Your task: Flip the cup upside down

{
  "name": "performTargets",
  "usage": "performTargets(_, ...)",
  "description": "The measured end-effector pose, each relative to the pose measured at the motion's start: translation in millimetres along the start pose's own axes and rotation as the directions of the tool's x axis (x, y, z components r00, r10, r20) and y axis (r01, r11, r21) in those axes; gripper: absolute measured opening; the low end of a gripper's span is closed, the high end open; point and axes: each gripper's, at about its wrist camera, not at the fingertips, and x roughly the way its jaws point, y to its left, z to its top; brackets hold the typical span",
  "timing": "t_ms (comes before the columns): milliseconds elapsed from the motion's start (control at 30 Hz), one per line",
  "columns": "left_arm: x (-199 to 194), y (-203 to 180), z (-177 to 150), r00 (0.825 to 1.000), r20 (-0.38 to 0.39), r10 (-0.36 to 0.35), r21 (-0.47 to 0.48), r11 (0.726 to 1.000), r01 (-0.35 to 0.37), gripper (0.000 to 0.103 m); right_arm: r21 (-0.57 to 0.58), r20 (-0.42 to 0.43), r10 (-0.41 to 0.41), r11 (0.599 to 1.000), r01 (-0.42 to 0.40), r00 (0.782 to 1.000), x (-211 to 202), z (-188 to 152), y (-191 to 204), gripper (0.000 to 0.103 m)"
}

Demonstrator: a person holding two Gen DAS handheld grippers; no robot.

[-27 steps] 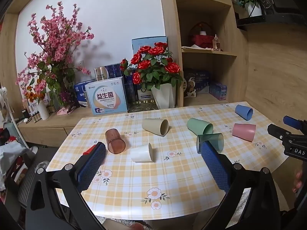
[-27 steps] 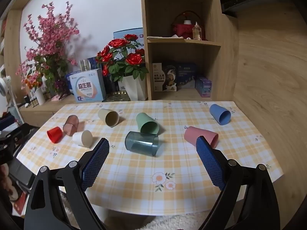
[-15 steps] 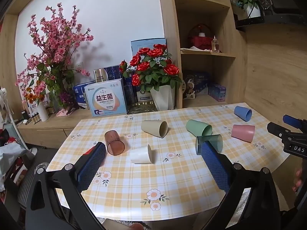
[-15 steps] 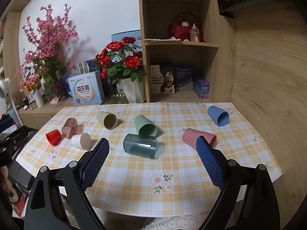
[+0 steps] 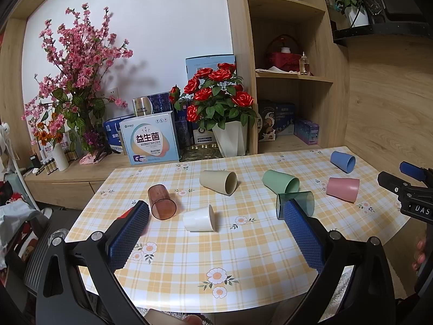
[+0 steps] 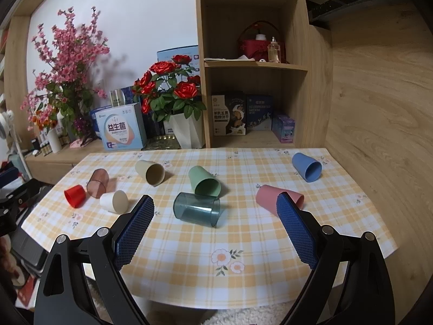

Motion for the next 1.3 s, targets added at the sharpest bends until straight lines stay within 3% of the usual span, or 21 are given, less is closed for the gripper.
performTargets(1300,1.2,-0.6,-0.7,1.000,-0.002,0.000,-0.006,1.000,0.000,0.097,0.009,-0.006,-0.005,1.000,0.005,1.000,-0.5,-2.5,-2.1,0.089)
